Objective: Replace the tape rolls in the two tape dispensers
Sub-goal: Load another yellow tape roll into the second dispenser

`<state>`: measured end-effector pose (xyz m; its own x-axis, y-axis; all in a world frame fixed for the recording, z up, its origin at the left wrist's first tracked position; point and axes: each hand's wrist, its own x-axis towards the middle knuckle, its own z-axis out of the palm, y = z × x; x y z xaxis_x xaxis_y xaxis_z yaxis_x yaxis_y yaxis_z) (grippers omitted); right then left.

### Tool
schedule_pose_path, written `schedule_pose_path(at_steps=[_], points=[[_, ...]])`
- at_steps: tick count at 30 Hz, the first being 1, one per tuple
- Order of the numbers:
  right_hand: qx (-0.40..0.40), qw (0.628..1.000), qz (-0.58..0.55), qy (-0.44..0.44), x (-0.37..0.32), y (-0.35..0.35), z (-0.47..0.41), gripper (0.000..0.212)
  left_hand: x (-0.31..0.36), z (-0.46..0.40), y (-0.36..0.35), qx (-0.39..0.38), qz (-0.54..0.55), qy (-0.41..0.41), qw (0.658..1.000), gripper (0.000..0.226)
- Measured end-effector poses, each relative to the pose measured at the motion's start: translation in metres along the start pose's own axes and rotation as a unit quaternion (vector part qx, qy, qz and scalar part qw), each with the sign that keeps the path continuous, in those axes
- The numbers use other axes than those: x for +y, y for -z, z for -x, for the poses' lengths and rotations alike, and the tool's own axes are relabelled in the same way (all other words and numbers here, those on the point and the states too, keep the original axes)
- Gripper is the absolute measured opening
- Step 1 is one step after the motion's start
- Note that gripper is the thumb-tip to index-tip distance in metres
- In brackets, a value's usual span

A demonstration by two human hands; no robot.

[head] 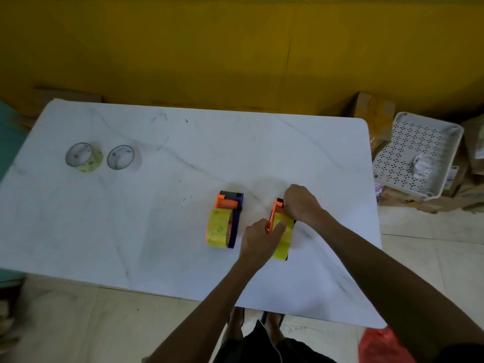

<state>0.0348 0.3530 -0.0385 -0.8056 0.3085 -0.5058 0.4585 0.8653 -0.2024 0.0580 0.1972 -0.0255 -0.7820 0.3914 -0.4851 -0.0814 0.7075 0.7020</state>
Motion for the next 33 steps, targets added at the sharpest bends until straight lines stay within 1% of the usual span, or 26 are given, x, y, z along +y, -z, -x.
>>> schedule_pose_path(at_steps=[2, 3, 4, 6, 7, 10, 15, 17, 18, 20, 22, 23, 27, 33], points=[[0.012, 1.0, 0.005, -0.004, -0.001, -0.002, -0.002, 0.011, 0.003, 0.0, 0.001, -0.002, -0.011, -0.003, 1.0, 0.044], [0.014, 1.0, 0.008, -0.005, -0.001, -0.003, -0.002, 0.01, 0.004, 0.0, 0.002, -0.004, -0.013, -0.003, 1.0, 0.044], [0.014, 1.0, 0.015, -0.007, 0.0, -0.005, -0.003, 0.013, 0.005, 0.0, 0.003, -0.006, -0.012, -0.002, 1.0, 0.044], [0.016, 1.0, 0.025, -0.009, 0.0, -0.006, -0.003, 0.027, 0.007, 0.0, 0.004, -0.017, -0.014, 0.004, 1.0, 0.045], [0.019, 0.999, 0.027, -0.009, -0.001, -0.005, -0.002, 0.03, 0.008, 0.0, 0.004, -0.02, -0.022, 0.005, 1.0, 0.045], [0.023, 0.999, 0.048, -0.005, -0.001, -0.004, -0.002, 0.019, 0.007, 0.0, 0.002, -0.012, -0.066, -0.006, 0.998, 0.048], [0.03, 0.998, 0.059, 0.009, -0.003, -0.002, -0.003, 0.024, 0.015, 0.004, 0.004, -0.012, -0.159, -0.001, 0.987, 0.077], [0.028, 0.998, 0.053, 0.013, 0.005, 0.0, -0.006, 0.013, 0.018, 0.004, 0.005, -0.01, -0.212, 0.0, 0.977, 0.081], [0.03, 0.999, 0.043, 0.014, 0.011, 0.001, -0.007, 0.006, 0.019, 0.006, 0.004, -0.014, -0.236, -0.001, 0.972, 0.081], [0.033, 0.999, 0.022, 0.013, 0.027, -0.001, -0.013, 0.008, 0.018, 0.012, 0.001, -0.023, -0.253, 0.002, 0.967, 0.077], [0.03, 0.999, -0.01, 0.021, 0.038, -0.009, -0.018, 0.024, 0.018, 0.017, -0.002, -0.021, -0.236, 0.01, 0.972, 0.073], [0.036, 0.998, -0.035, 0.025, 0.04, -0.014, -0.021, 0.027, 0.018, 0.017, -0.002, -0.018, -0.233, 0.011, 0.972, 0.073], [0.077, 0.989, -0.12, 0.036, 0.051, -0.026, -0.032, 0.017, 0.018, 0.013, 0.003, -0.022, -0.269, -0.004, 0.963, 0.079], [0.146, 0.978, -0.131, 0.072, 0.061, -0.036, -0.036, 0.022, 0.018, 0.012, 0.006, -0.024, -0.295, -0.008, 0.955, 0.082]])
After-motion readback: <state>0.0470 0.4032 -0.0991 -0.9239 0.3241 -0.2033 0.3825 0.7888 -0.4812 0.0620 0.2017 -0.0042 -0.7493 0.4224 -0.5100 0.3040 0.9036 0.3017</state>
